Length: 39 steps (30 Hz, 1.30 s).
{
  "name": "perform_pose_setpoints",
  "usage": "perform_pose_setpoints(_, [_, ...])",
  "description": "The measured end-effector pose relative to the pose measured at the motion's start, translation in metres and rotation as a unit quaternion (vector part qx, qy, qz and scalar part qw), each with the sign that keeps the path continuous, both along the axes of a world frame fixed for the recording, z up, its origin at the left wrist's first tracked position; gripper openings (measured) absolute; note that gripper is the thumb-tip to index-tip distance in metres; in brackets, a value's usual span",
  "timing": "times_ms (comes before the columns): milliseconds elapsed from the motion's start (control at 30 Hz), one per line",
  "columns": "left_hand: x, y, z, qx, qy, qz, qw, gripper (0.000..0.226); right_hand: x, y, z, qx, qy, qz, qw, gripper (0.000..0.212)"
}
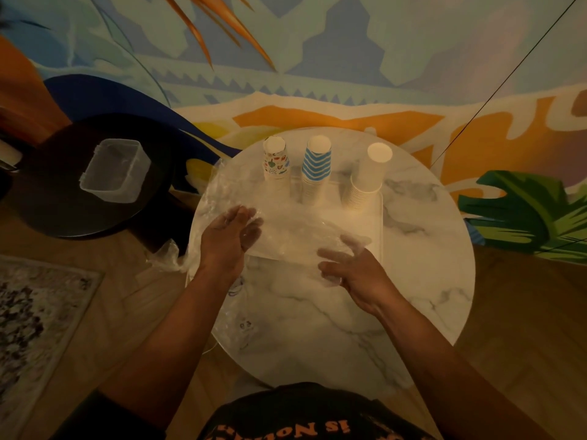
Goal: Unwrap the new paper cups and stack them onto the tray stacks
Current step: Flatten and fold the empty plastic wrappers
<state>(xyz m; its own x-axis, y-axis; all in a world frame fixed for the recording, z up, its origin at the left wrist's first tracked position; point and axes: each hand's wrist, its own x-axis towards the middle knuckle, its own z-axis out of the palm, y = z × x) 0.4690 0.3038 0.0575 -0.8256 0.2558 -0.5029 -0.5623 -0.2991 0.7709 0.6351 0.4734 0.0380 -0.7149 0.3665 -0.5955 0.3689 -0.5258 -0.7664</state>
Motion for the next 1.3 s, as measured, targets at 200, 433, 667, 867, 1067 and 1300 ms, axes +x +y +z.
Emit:
perform_pose_setpoints(200, [-0.011, -0.012, -0.001, -0.037, 0.014, 0.014, 0.999, 0.009, 0.009, 0.023, 0.001, 0.108, 0.016, 0.085, 0.99, 0.084])
perform_pose_setpoints(433, [-0.005, -0.028, -0.004, -0.145, 0.099, -0.077, 0.981, 0.028, 0.013, 0.055, 0.016, 0.187, 0.037, 0.054, 0.98, 0.063])
perform_pose_setpoints(667, [-0.008, -0.027, -0.001, -0.319, 0.388, -0.299, 0.811, 0.056, 0.011, 0.062, 0.034, 0.219, 0.032, 0.092, 0.971, 0.055])
perform_pose_setpoints(867, [0.005, 0.011, 0.008, -0.293, 0.415, -0.53, 0.679, 0.077, -0.003, 0.054, 0.046, 0.179, 0.043, 0.157, 0.97, 0.056])
perform_pose_setpoints(1067, [0.011, 0.027, 0.0, -0.279, 0.392, -0.555, 0.678, 0.023, -0.004, 0.067, 0.057, 0.251, 0.037, 0.25, 0.934, 0.041])
perform_pose_setpoints(1300, [0.023, 0.019, 0.001, -0.281, 0.437, -0.461, 0.72, 0.028, -0.021, 0.054, 0.057, 0.386, 0.006, 0.112, 0.915, 0.026])
